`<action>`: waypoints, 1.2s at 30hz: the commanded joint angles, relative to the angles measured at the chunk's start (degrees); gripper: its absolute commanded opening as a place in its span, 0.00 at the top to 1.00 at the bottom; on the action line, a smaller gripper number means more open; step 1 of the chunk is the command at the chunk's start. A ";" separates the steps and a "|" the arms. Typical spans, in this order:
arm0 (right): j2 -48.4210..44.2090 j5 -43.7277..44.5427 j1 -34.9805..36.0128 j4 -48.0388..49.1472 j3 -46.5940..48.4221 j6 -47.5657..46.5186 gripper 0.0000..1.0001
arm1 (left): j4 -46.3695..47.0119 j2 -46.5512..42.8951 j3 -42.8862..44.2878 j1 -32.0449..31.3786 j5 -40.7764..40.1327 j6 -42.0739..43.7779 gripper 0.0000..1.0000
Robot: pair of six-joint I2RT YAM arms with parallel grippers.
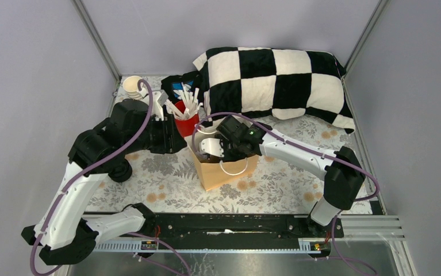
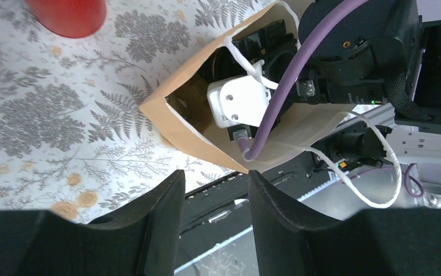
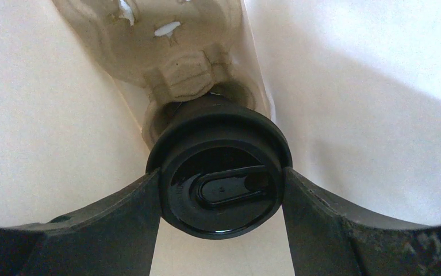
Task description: Pack the takeout coffee
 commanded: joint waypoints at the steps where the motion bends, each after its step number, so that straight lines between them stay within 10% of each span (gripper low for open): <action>1: 8.59 -5.23 0.34 -2.05 -6.60 2.99 0.75 | 2.71 0.29 1.15 0.15 -4.89 3.75 0.51; 13: 8.98 -7.57 0.42 0.40 -18.26 9.57 0.78 | 2.86 -2.98 -1.43 0.15 -6.76 5.59 0.53; 20: 5.99 -3.17 0.38 -3.83 -9.10 9.05 0.68 | 3.15 -1.90 0.62 0.15 -6.78 4.88 0.53; 36: -4.70 2.42 0.77 -0.03 2.72 15.40 0.12 | 6.32 0.15 -1.32 0.15 -6.11 -3.33 0.53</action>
